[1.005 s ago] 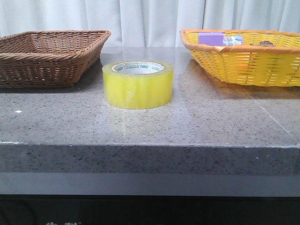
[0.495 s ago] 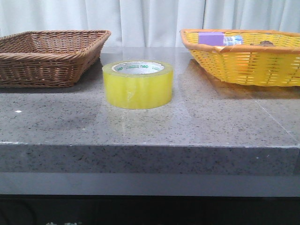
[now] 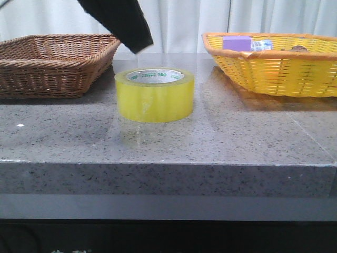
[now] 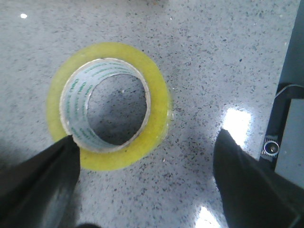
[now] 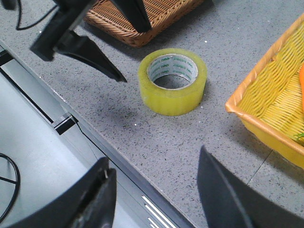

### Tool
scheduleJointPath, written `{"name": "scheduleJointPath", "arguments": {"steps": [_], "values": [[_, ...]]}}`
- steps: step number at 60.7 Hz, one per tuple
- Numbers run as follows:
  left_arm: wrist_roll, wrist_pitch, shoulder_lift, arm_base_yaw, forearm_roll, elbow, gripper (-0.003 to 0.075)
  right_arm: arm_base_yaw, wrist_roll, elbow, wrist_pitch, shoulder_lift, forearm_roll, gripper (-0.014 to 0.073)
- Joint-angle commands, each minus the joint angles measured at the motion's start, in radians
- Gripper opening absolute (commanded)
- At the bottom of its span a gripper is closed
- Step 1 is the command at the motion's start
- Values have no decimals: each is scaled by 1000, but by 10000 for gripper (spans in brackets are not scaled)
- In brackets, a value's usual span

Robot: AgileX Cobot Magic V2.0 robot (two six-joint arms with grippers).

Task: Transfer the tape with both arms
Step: 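Lower the left gripper onto the tape roll rim and grasp it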

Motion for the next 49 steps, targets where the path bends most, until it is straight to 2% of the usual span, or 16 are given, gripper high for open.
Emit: {"name": "scheduleJointPath", "arguments": {"steps": [1, 41, 45, 49], "values": [[17, -22, 7, -5, -31, -51, 565, -2, -4, -25, -68, -4, 19, 410], [66, -38, 198, -28, -28, -84, 563, -2, -4, -25, -68, -4, 19, 410], [66, -43, 205, -28, -28, -84, 533, -2, -4, -25, -68, -4, 19, 410], [66, -47, 207, -28, -28, -84, 450, -2, -4, -25, -68, -4, 19, 410]]}}
